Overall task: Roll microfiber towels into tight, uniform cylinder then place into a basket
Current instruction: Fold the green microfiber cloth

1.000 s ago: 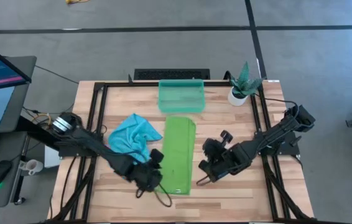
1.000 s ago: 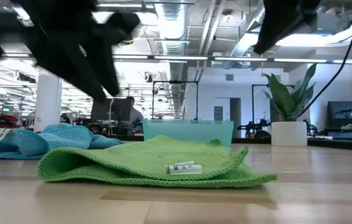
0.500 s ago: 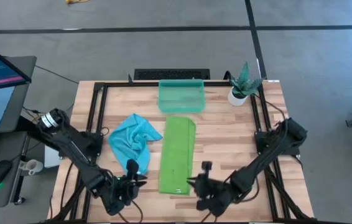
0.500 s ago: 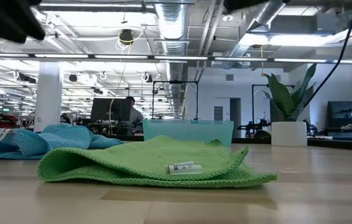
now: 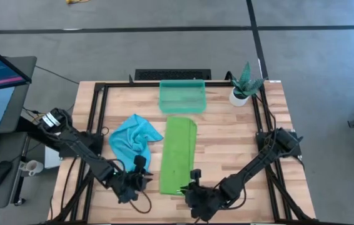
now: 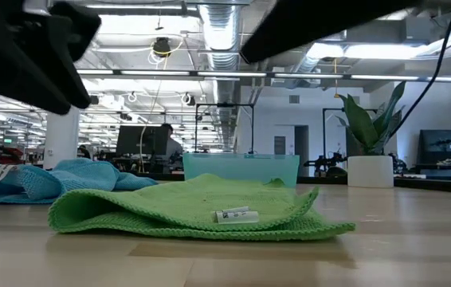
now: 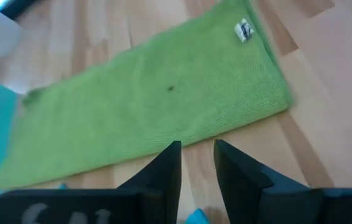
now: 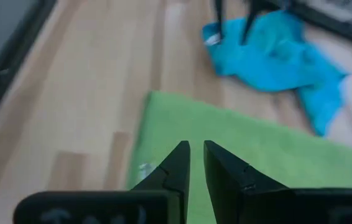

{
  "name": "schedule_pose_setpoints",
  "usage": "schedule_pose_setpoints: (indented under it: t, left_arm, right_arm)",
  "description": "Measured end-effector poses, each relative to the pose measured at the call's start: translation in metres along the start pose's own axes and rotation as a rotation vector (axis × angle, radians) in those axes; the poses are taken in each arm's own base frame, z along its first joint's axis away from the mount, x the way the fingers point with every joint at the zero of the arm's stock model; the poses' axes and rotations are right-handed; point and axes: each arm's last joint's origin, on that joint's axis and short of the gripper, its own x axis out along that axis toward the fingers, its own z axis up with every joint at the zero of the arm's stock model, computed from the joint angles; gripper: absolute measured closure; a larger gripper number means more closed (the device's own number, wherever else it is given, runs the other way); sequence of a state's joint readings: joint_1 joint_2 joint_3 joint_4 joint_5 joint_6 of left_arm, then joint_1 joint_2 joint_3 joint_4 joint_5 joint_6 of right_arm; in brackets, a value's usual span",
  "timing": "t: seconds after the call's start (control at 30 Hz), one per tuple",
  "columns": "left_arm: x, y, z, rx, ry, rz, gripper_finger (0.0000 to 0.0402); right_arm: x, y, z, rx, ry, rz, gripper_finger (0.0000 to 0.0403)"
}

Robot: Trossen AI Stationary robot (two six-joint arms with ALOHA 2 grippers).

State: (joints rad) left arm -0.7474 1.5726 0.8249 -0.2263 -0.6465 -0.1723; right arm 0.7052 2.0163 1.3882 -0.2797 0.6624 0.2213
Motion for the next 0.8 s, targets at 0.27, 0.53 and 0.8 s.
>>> schedule_pose_setpoints:
  t: [0.27, 0.53, 0.8]
  left_arm:
    - [0.011, 0.012, 0.006, -0.087, 0.005, -0.116, 0.0244]
    - [0.013, 0.012, 0.015, -0.052, -0.071, -0.226, 0.0193]
    - [0.038, -0.006, 0.011, 0.085, -0.060, -0.264, 0.0195]
  right_arm:
    - [0.006, -0.002, -0.002, 0.033, 0.060, 0.167, 0.0305]
    - [0.009, -0.006, -0.002, 0.037, 0.080, 0.193, 0.0238]
    - [0.016, -0.009, -0.019, 0.062, 0.136, 0.201, 0.0195]
